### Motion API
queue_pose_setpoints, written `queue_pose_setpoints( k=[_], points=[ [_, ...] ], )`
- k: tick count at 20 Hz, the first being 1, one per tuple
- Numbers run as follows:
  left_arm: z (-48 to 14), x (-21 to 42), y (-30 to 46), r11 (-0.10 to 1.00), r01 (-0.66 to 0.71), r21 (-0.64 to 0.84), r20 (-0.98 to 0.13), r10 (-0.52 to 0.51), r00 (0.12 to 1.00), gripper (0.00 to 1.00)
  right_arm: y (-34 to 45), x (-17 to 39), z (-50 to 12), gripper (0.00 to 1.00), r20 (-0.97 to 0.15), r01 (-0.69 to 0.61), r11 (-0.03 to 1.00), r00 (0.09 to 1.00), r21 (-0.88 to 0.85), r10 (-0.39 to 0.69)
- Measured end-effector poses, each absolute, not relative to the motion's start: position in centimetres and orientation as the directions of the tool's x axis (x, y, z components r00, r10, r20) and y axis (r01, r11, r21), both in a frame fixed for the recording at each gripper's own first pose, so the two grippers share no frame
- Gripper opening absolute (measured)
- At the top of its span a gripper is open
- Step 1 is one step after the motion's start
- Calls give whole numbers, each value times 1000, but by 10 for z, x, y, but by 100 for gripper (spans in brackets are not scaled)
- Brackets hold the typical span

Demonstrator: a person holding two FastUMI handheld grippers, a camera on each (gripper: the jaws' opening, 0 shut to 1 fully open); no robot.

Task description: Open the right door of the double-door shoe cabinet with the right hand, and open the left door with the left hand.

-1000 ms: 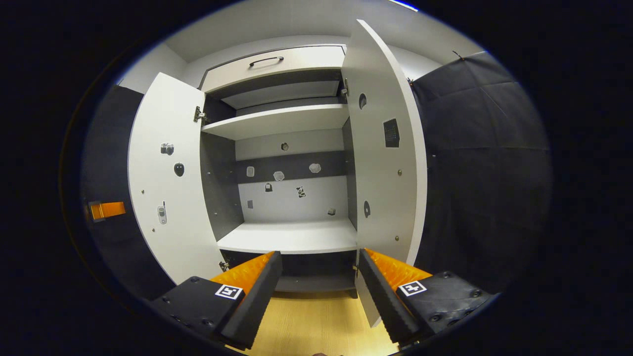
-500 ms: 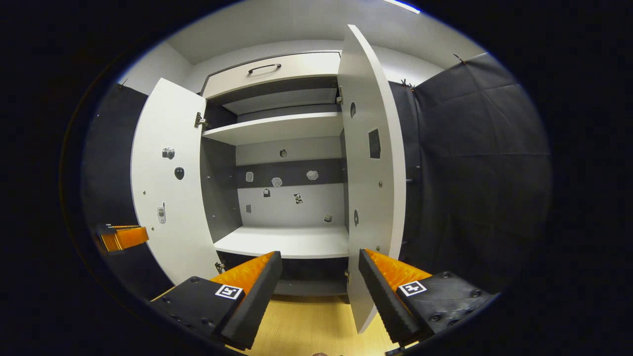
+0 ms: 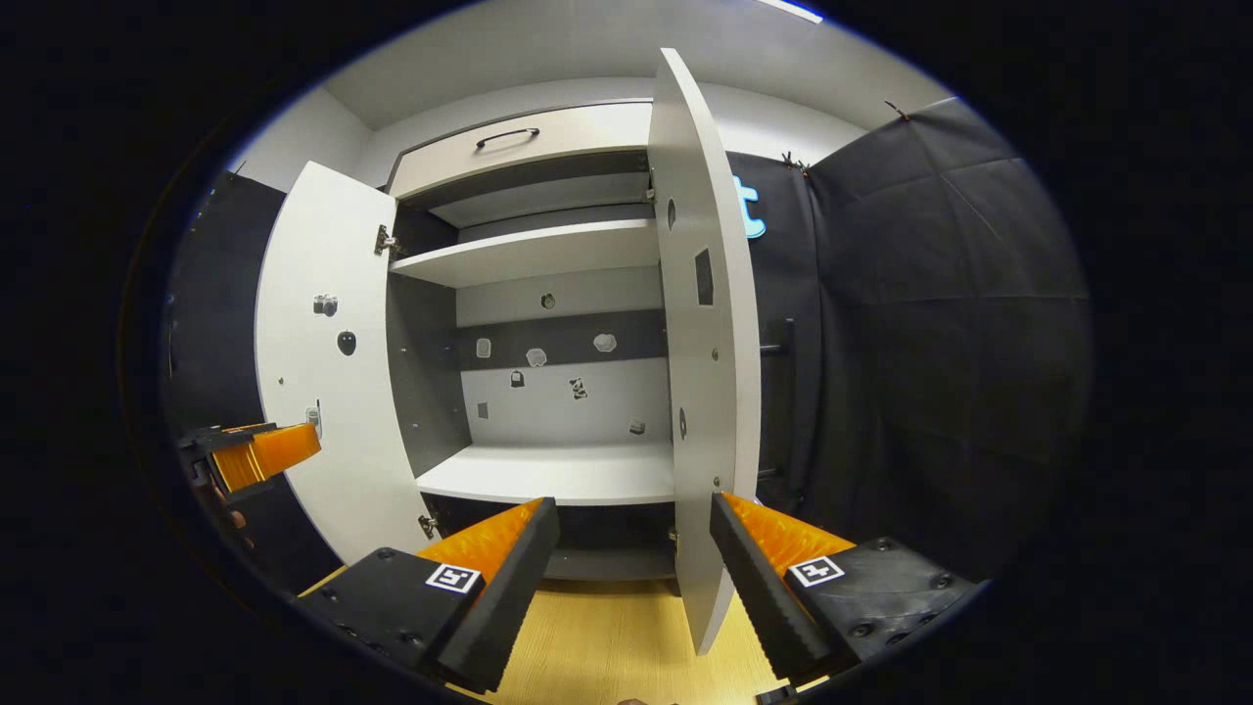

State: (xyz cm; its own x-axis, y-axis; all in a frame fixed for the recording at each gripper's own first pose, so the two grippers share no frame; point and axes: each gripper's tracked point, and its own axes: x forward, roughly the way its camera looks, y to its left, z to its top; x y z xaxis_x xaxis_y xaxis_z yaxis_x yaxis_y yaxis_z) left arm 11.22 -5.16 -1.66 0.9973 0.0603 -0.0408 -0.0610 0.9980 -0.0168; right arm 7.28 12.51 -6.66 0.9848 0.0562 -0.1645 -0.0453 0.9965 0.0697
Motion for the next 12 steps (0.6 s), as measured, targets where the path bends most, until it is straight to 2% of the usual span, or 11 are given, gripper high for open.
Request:
queue_pose_setpoints(
  k=[5,12],
  points=[
    [-18,112,-43,996,-88,-19,-32,87,996,95,124,78,-58,98,-134,-47,997,990,55,54],
    [-18,108,-40,996,-85,5,-25,85,996,95,140,77,-61,98,-146,-84,995,985,46,90]
  ],
)
